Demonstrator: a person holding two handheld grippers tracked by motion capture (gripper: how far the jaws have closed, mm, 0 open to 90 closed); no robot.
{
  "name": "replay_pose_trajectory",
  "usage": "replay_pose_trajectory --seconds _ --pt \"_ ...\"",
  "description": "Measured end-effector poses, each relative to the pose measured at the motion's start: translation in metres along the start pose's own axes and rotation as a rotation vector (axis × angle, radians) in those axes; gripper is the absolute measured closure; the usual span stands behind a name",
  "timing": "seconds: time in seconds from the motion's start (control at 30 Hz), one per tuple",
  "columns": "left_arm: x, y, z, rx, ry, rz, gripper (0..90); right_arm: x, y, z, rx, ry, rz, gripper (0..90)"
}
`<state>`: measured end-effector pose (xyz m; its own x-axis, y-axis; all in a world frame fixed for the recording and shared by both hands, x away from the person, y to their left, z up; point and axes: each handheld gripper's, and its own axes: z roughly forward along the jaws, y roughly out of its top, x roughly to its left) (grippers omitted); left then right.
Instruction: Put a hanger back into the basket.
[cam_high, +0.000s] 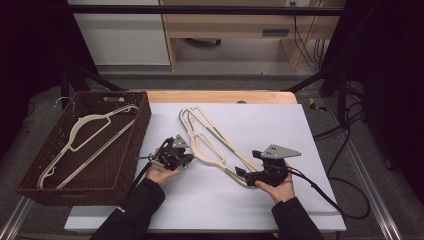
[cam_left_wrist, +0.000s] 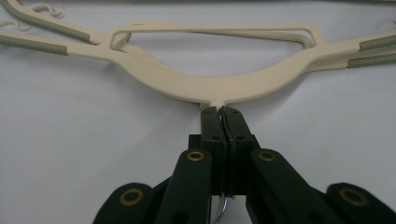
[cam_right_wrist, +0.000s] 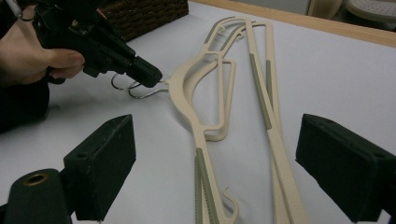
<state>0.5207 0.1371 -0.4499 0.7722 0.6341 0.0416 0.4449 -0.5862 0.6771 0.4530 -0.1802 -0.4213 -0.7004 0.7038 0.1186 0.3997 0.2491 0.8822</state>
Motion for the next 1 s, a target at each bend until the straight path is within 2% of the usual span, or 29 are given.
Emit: replay_pose_trajectory --seconds 0.1,0.3,0.6,0.77,0.87,1.0 --pt "-0.006 0.006 -0.007 0.000 0.014 0.015 88.5 0.001 0.002 0.005 0.003 0.008 0.003 13.3" --pt "-0.018 0.014 -0.021 0.006 0.022 0.036 88.5 0.009 0.011 0.019 -0.001 0.019 -0.037 14.8" --pt "-0.031 0.022 -0.038 0.016 0.021 0.008 88.5 0.022 0.025 0.048 0.005 0.046 -0.065 19.1" --pt "-0.037 0.024 -0.041 0.014 0.040 0.017 88.6 0.030 0.026 0.061 0.036 0.063 -0.078 24.9" --pt "-0.039 0.027 -0.043 0.024 0.036 0.014 88.6 0.035 0.024 0.068 0.072 0.054 -0.109 27.8" --pt "-0.039 0.029 -0.046 0.021 0.020 0.000 88.6 0.043 0.017 0.079 0.125 0.073 -0.140 35.2"
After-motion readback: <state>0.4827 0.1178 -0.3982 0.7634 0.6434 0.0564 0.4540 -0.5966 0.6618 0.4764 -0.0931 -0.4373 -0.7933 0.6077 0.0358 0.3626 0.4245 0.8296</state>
